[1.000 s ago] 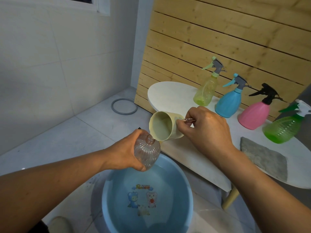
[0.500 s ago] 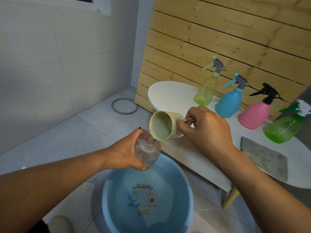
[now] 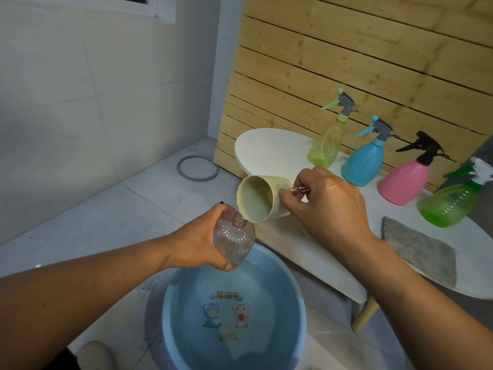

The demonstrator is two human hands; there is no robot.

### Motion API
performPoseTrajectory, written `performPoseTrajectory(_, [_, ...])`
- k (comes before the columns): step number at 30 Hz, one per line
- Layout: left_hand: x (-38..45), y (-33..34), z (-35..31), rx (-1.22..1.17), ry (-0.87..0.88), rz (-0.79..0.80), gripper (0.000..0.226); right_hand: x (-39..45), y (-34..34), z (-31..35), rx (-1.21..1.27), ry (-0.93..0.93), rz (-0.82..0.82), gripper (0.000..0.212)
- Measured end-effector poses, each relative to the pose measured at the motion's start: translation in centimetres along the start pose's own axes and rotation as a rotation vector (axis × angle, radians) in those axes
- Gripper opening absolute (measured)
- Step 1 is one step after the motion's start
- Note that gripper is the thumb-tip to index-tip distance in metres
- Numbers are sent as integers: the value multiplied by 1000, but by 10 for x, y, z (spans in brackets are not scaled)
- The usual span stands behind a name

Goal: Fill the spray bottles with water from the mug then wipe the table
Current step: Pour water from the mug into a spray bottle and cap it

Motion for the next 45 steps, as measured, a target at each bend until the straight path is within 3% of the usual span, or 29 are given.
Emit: performPoseTrajectory(45, [-1, 2, -1, -18, -9, 10, 105, -2, 0, 4, -84, -94, -89, 27])
Point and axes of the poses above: each hand's wrist, its own x-axis towards the middle knuckle, its own y-axis out of the palm, z = x × y, the point moved 4 cm from there along x, towards the middle knuckle, and after that the axes turned 3 degrees about y, right-handed, at the moved point
